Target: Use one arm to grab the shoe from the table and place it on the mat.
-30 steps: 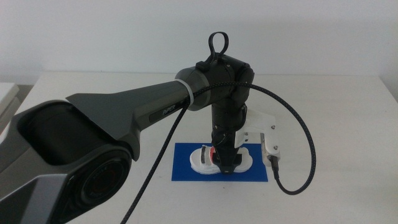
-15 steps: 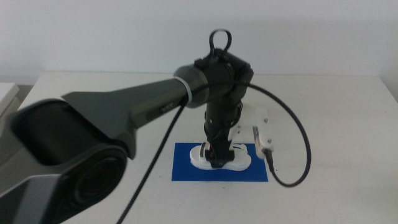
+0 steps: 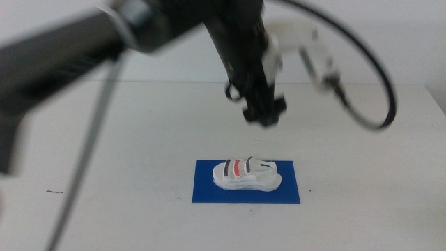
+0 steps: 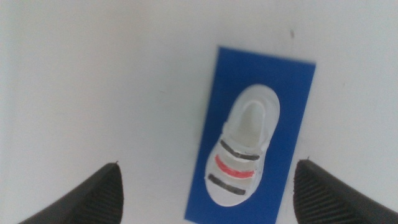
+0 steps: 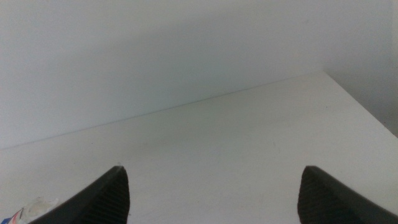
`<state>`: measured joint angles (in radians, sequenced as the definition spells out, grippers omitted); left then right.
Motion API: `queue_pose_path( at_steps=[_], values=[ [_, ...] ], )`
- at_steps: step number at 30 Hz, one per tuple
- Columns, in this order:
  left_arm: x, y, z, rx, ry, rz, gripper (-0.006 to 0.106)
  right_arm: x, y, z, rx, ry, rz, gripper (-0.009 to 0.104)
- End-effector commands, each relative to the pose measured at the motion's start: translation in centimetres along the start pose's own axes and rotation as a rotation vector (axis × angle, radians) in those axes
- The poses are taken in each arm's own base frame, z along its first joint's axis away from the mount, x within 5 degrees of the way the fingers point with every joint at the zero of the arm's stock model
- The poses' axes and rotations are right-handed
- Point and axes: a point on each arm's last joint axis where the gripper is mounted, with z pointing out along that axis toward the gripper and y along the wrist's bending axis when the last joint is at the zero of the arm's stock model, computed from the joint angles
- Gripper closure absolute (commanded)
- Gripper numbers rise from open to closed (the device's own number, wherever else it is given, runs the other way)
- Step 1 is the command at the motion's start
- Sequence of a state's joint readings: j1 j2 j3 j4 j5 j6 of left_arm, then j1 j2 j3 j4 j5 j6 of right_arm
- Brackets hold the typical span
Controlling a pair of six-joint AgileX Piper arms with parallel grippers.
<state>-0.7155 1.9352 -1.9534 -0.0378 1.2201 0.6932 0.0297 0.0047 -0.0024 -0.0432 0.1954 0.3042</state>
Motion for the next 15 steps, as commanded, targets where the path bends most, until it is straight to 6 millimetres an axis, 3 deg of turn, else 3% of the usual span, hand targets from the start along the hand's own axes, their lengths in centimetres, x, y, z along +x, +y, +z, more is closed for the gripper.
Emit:
queue_pose_path(
  at_steps=[1,5,8,10,13,15],
  values=[
    [-0.1,-0.5,-4.5,-0.042,-0.086,-0.068,0.007,0.0,0.0,0.0,-0.002,-0.012,-0.009,0.016],
    [2.4,0.4,-11.3,-0.162,-0.185,-0.418,0.007,0.0,0.0,0.0,-0.002,-0.012,-0.009,0.016],
    [6.0,-0.5,-16.0,-0.197,-0.250,-0.578,0.007,0.0,0.0,0.0,-0.002,-0.012,-0.009,0.016],
    [8.5,-2.2,-18.2,-0.225,-0.257,-0.603,0.007,0.0,0.0,0.0,-0.002,-0.012,-0.009,0.016],
    [11.3,-4.2,-20.7,-0.358,-0.422,-0.689,0.007,0.0,0.0,0.0,-0.002,-0.012,-0.009,0.016],
    [13.3,-5.6,-21.5,-0.457,-0.503,-0.696,0.007,0.0,0.0,0.0,-0.002,-0.012,-0.009,0.016]
  ],
)
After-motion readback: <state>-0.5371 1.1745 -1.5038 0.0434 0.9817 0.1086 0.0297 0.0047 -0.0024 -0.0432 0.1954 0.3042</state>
